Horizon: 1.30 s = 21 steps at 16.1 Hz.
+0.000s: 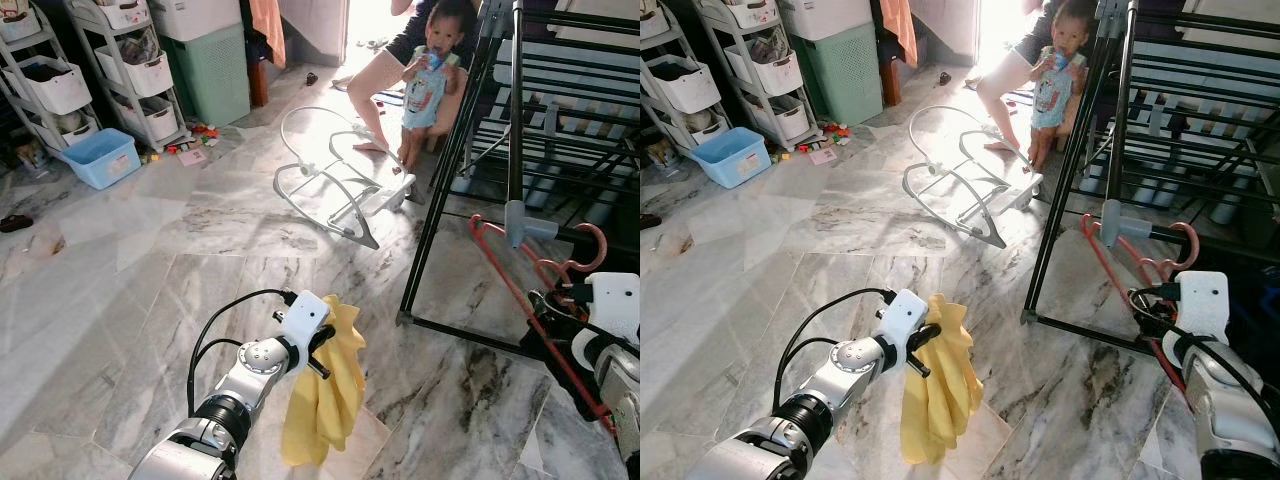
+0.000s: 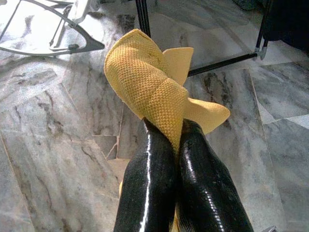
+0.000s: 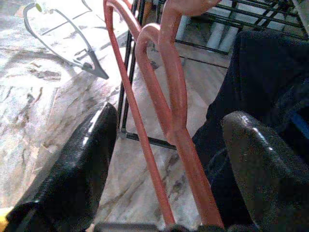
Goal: Hang hanger
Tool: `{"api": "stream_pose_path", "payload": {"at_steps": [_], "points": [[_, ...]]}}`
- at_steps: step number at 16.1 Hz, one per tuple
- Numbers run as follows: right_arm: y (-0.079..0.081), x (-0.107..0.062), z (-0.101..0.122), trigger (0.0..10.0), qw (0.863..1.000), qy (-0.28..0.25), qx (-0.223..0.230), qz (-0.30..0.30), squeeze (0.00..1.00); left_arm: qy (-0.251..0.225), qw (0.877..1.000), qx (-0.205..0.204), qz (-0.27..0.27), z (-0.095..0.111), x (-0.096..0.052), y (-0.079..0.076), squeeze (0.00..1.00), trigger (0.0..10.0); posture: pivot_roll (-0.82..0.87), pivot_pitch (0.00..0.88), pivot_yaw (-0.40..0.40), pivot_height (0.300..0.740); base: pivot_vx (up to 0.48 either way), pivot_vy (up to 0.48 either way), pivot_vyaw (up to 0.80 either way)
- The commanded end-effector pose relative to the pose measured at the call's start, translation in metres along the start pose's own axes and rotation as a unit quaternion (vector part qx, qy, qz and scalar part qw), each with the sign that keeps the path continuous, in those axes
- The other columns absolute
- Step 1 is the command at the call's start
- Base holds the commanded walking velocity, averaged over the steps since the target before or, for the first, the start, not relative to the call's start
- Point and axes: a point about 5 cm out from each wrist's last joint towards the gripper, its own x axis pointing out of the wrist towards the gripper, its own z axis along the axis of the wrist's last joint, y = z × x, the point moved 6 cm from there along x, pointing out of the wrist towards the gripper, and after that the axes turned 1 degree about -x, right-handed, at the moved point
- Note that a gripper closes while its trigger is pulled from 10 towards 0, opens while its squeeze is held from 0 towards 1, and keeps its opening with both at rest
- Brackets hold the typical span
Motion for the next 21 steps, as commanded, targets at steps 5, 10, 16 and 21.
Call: {"api": "stream_pose_path", "payload": {"at_steps": [5, 10, 16, 21], "points": [[0.001, 0.004, -0.002, 0.0, 1.0, 0.003, 0.026, 0.005, 0.0, -0.007, 1.0, 0.014, 0.003, 0.007, 0.001, 0.002, 0.0, 10.0, 0.0, 0.035, 0.004, 0.74, 0.0, 0.0, 0.0], [0.006, 0.006, -0.001, 0.0, 0.999, 0.002, 0.044, 0.011, 0.0, -0.009, 1.0, 0.009, 0.005, 0.007, 0.0, 0.003, 0.0, 10.0, 0.01, 0.036, 0.006, 0.74, 0.0, 0.0, 0.0], [0.007, 0.006, -0.007, 0.0, 0.999, 0.009, 0.047, 0.009, 0.0, -0.009, 1.0, 0.007, 0.005, 0.007, 0.0, 0.002, 0.0, 10.0, 0.01, 0.037, 0.002, 0.74, 0.0, 0.0, 0.0], [0.005, 0.005, -0.011, 0.0, 0.999, 0.013, 0.045, 0.006, 0.0, -0.009, 1.0, 0.005, 0.004, 0.007, 0.001, 0.0, 0.0, 10.0, 0.0, 0.035, -0.001, 0.74, 0.0, 0.0, 0.0]]}}
